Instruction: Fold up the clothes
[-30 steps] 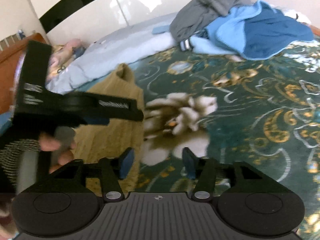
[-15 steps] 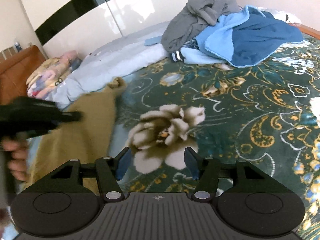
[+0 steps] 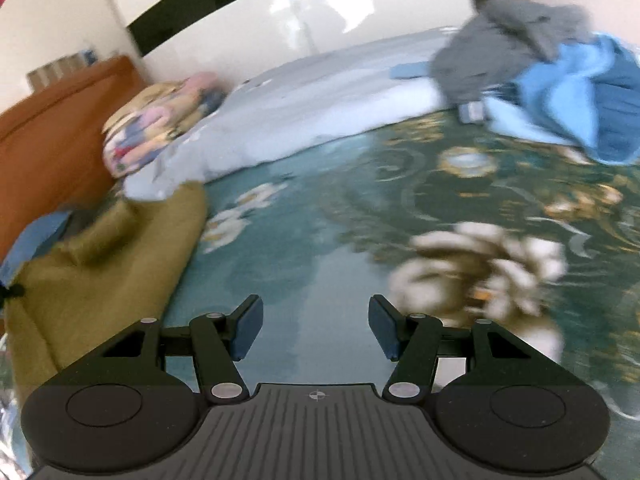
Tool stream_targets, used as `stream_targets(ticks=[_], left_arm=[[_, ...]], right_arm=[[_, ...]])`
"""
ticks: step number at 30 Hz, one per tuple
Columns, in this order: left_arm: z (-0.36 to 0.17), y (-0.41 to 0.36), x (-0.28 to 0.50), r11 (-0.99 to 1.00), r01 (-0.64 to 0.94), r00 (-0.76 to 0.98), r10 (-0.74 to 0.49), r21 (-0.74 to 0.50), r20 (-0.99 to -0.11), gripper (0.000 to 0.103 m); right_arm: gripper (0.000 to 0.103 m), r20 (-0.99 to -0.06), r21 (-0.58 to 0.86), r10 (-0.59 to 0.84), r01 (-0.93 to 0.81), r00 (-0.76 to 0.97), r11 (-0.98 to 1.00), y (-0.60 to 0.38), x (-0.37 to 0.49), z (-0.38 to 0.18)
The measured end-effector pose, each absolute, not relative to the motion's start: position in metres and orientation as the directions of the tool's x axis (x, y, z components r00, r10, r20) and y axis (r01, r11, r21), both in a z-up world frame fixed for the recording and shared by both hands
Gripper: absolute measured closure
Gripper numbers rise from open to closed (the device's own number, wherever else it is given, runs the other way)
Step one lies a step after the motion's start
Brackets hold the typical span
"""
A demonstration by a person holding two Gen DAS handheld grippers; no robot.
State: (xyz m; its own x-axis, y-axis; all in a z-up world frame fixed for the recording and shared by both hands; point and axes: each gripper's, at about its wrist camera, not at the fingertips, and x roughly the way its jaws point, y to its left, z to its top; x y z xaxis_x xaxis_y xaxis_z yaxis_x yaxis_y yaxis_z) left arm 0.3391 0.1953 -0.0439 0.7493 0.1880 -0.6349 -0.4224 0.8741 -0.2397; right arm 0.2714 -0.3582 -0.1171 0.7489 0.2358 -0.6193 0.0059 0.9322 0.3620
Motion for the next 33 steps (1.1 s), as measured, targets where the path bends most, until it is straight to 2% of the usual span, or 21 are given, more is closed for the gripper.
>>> stream_targets(ticks=[4, 10, 15, 28, 30, 33], left_arm=[[-0.07, 0.211, 0.338, 0.857, -0.46, 0.714, 0.199, -0.235, -0.672, 0.097], [-0.082, 0.214, 0.334, 0.869, -0.42, 0.742, 0.162, -0.262, -0.65, 0.096], [-0.088, 0.211, 0.336, 0.888, -0.381, 0.76, 0.141, -0.258, -0.635, 0.096], [-0.119, 0.228, 0.346, 0.877, -0.389, 0.745, 0.12, -0.282, -0.657, 0.095], [-0.121, 0.23, 0.346, 0.873, -0.392, 0.745, 0.116, -0.289, -0.657, 0.094], [-0.127, 0.231, 0.35, 0.868, -0.404, 0.735, 0.12, -0.289, -0.667, 0.092]], right_arm=[[0.047, -0.619, 0.347, 0.31, -0.102, 0.721, 0.932, -0.309, 0.307, -0.119], [0.047, -0.607, 0.4, 0.445, -0.231, 0.658, 0.887, -0.231, 0.376, -0.124], [0.048, -0.638, 0.466, 0.501, -0.225, 0.584, 0.856, -0.177, 0.439, -0.143], [0.048, -0.689, 0.483, 0.483, -0.154, 0.541, 0.862, -0.12, 0.52, -0.185], [0.056, -0.682, 0.497, 0.498, -0.161, 0.535, 0.853, -0.116, 0.523, -0.185], [0.077, -0.68, 0.493, 0.496, -0.164, 0.54, 0.854, -0.111, 0.524, -0.182]])
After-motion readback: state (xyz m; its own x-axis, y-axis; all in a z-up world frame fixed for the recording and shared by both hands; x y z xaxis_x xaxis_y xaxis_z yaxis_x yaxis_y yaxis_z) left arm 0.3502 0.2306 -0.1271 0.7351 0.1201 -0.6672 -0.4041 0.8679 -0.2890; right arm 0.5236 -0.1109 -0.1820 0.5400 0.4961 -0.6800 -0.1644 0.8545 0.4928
